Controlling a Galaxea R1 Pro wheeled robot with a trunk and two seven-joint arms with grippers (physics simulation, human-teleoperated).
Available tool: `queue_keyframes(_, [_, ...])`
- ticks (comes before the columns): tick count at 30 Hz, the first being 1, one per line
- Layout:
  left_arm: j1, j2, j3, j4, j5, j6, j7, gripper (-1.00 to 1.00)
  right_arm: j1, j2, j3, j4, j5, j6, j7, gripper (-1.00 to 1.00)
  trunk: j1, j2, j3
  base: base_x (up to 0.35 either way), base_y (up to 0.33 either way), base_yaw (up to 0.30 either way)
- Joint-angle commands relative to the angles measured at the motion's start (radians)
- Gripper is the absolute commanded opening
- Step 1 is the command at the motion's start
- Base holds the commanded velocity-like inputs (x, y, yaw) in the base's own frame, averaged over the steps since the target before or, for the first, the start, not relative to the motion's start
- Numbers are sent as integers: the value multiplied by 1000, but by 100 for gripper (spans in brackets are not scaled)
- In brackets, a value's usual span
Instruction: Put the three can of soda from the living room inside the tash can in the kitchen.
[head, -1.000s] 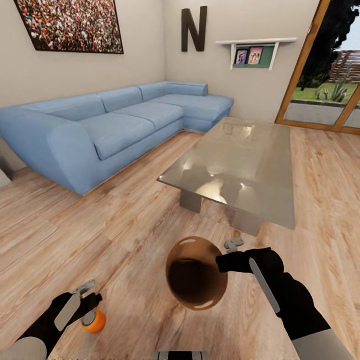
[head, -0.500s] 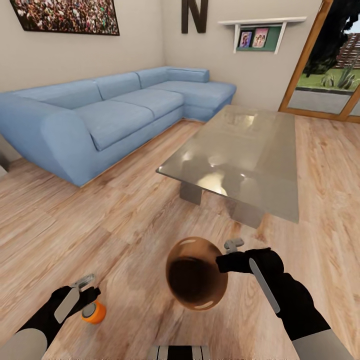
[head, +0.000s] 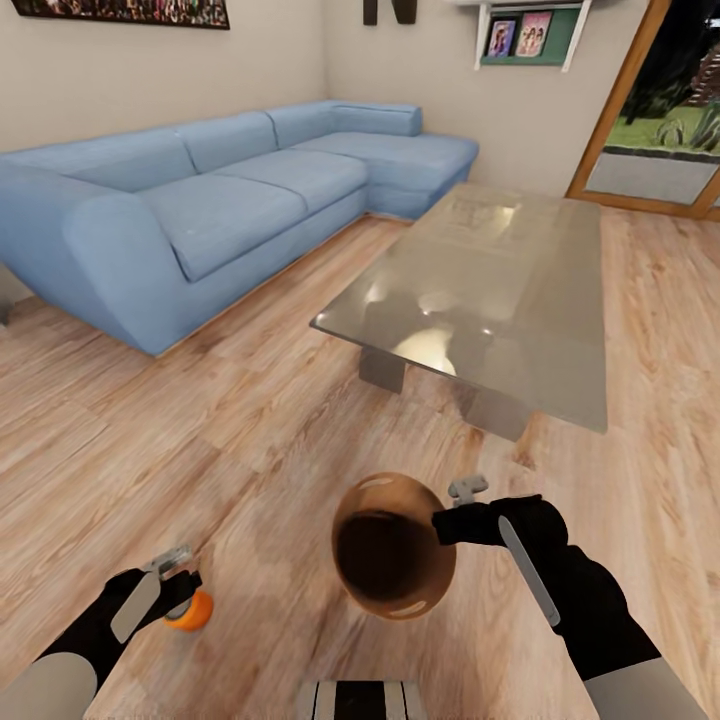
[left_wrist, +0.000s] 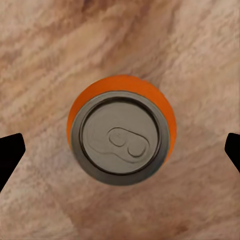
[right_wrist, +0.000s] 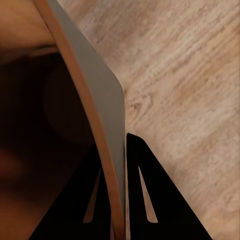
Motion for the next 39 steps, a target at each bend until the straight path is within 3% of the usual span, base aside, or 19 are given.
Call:
queue_keyframes(1, [-1,0,0,0,0,0,0,100,0,0,0,0,-33,4,9,-100,0,0,-4,0,0,0])
queue_keyframes(16, [-15,1,0,0,-1,1,-1,100,0,0,-1,-1,-31,4,9,-100,7,-4,-62,0,0,0])
queue_keyframes(31, [-16,-4,-1,-1,-2,-3,0,100,0,0,-1,-3,-30,4,9,-100,8,-5,-73,0,0,0])
queue_keyframes(39, [-15,-4,-11,-1,-4,-37,1,100,1,0,-1,-5,-28,4,9,-100,8,-5,-73,0,0,0])
